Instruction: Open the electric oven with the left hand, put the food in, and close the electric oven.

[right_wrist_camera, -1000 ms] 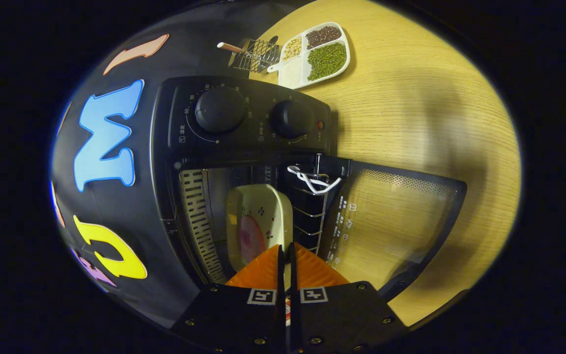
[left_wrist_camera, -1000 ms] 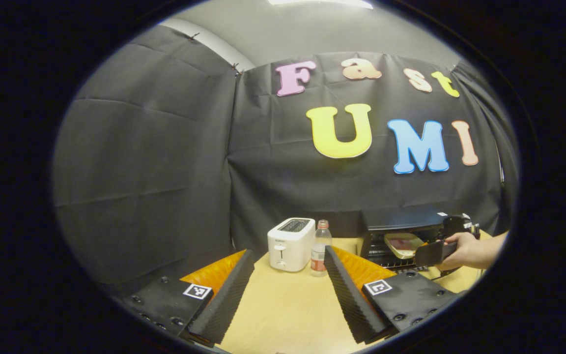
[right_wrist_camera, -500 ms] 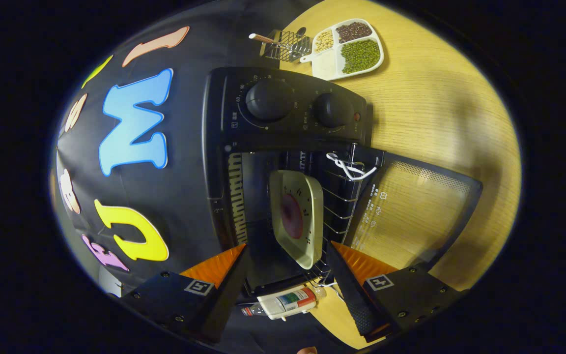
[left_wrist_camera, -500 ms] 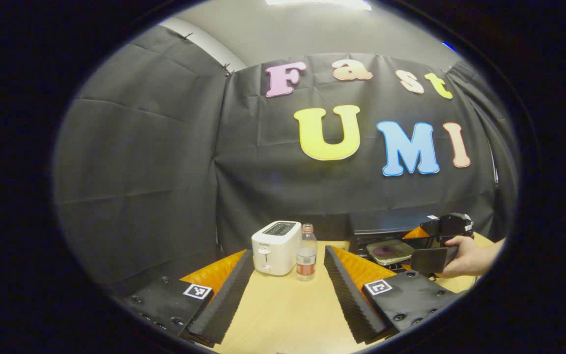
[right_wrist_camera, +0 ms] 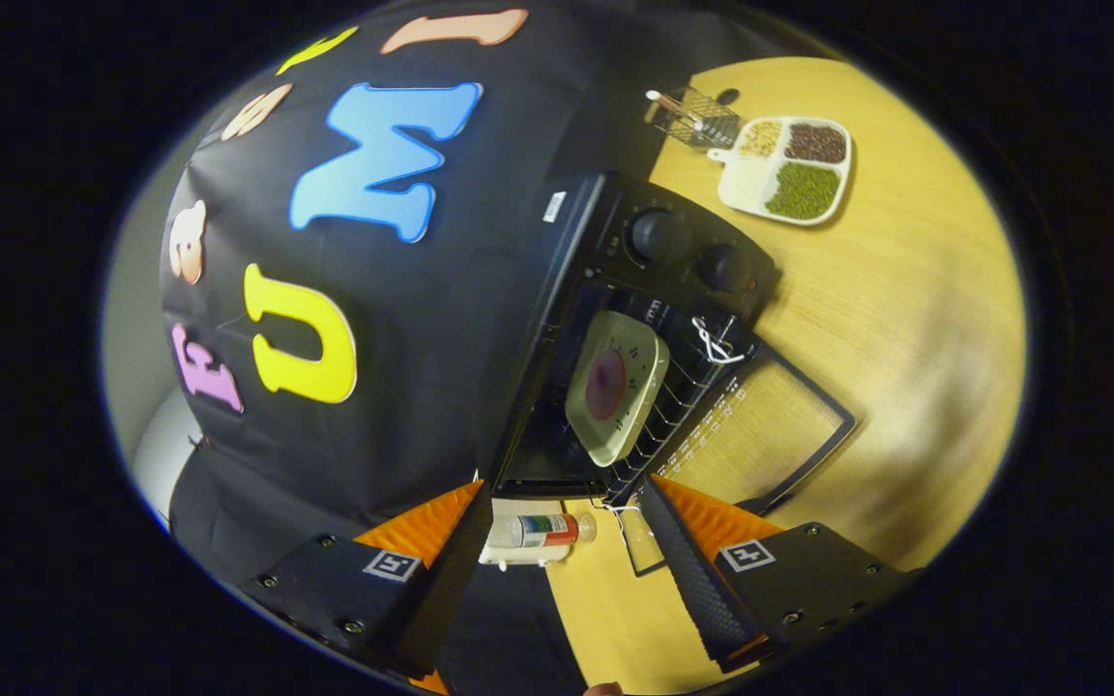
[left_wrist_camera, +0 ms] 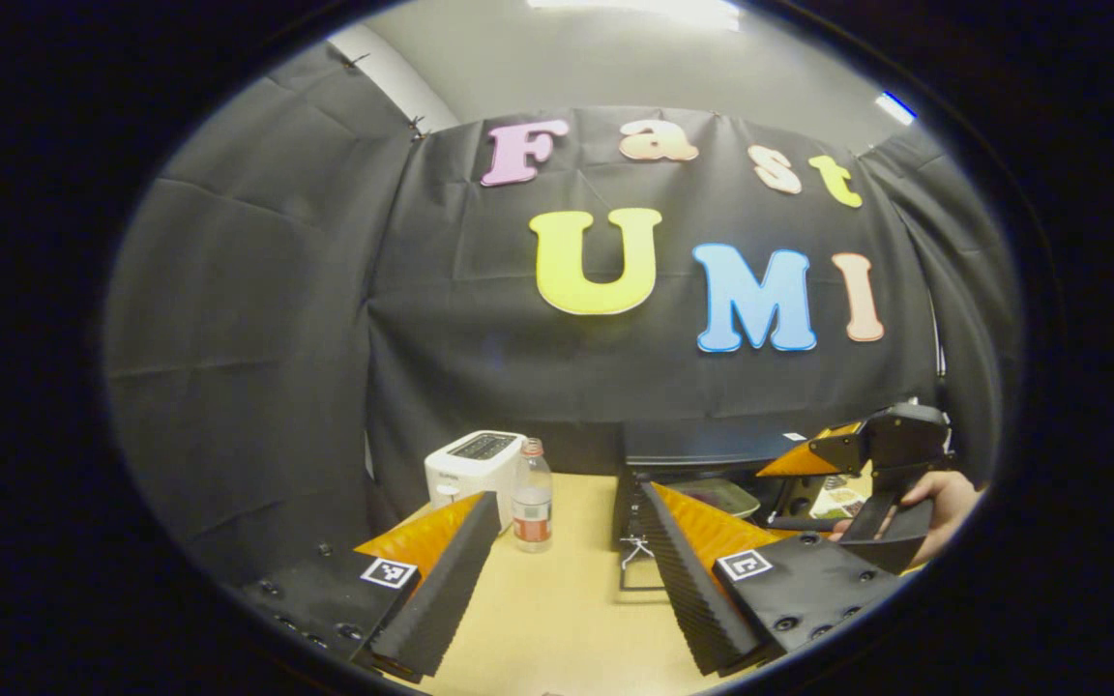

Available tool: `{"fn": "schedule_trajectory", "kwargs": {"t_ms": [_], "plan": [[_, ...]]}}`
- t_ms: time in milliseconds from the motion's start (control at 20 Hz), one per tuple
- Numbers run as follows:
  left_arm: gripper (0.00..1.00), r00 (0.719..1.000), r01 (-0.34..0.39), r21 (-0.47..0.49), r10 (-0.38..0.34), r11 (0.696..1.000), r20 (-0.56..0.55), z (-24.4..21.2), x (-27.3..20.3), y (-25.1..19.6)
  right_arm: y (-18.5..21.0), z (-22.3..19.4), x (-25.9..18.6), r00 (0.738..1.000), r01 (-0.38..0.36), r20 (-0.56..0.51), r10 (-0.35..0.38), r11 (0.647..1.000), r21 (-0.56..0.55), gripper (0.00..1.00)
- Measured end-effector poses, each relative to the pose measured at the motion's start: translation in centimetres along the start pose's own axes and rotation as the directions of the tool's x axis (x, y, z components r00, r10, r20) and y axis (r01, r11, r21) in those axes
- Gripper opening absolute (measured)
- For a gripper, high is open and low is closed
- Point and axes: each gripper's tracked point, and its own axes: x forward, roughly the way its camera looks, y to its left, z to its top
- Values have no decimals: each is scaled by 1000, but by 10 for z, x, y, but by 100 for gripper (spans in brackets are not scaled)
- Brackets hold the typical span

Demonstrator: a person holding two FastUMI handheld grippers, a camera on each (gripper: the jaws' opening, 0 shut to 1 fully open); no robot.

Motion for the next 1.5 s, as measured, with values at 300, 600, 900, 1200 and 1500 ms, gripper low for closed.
{"fn": "schedule_trajectory", "kwargs": {"t_ms": [300,600,900,1200,1500], "plan": [[95,997,68,-15,-68,998,-37,-20,2,-32,-3,13,-63,999,-10,26,18,960,-279,96],[90,987,126,-35,-129,991,-95,-48,5,-69,-18,38,-118,994,43,105,17,839,-542,97],[100,965,182,-38,-186,983,-184,-93,15,-106,-28,77,-167,960,201,279,16,655,-728,97],[97,926,228,-53,-234,972,-298,-150,33,-136,-26,106,-211,906,332,421,48,539,-774,97],[100,866,287,-58,-285,956,-410,-206,48,-166,-39,129,-248,841,485,541,16,422,-766,97]]}}
